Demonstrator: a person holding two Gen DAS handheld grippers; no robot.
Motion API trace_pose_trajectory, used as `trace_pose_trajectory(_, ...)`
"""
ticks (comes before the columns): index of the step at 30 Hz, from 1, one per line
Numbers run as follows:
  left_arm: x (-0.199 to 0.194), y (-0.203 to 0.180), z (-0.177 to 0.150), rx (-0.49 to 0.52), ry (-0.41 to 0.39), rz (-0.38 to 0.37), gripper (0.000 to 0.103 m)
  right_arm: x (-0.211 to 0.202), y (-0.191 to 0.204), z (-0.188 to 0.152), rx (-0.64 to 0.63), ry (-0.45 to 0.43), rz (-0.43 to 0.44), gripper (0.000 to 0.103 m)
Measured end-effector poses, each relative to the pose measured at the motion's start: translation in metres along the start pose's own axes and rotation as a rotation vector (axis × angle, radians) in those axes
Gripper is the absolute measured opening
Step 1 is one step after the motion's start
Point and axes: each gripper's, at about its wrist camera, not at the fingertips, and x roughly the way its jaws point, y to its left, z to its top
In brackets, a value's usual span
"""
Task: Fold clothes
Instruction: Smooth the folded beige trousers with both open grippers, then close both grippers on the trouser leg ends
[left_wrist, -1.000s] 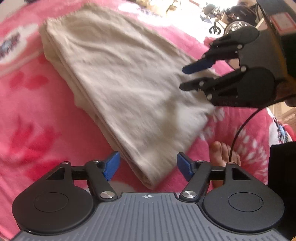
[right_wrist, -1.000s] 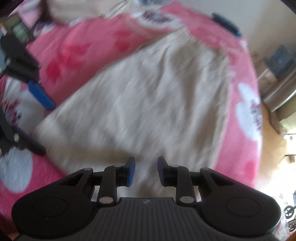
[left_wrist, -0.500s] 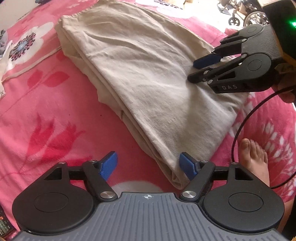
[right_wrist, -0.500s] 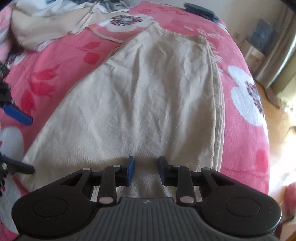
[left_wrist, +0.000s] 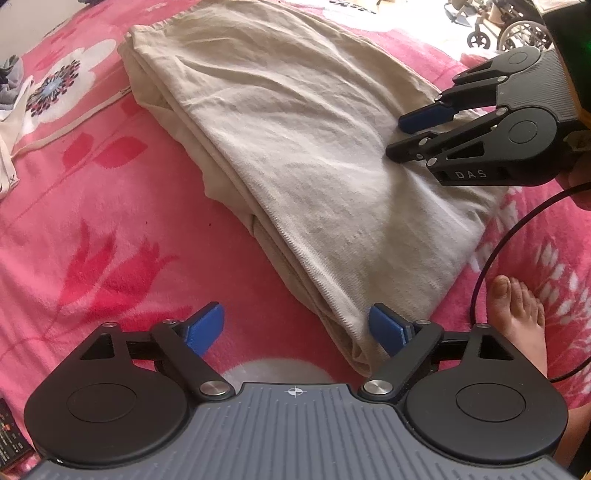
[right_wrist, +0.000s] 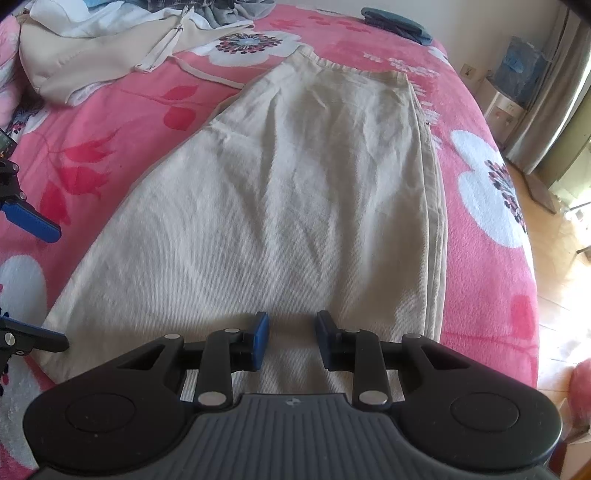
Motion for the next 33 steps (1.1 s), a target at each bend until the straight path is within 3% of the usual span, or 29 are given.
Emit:
trace_pose_trajectory(20,0.002,0.003,-0.002,-0.012,0.001,-0.01,0.093,-0.002,0.0,-0.005,0.004,-0.029,-0.004,0.031)
trace_pose_trajectory(23,-0.002,0.015,-0.005,-0.06,-0.026,-0.096,0.093,-0.017,-0.021,-0.013,0.104,-0.048,0.054,0.039)
trace_pose_trajectory(25,-0.004,0.028,-0.009,-0.11,-0.046,-0.206,0.093,-0.029,-0.039,-0.021,0.189,-0.067,0.103,0.042)
trace_pose_trajectory(29,0.003,0.049,-0.016,-0.216,-0.033,-0.454,0.09,-0.045,-0.101,-0.068,0.507,-0.088,0.168,0.043)
trace_pose_trajectory(33,0.013,0.059,-0.022,-0.287,-0.024,-0.553,0.077,-0.046,-0.144,-0.106,0.762,-0.105,0.243,0.043)
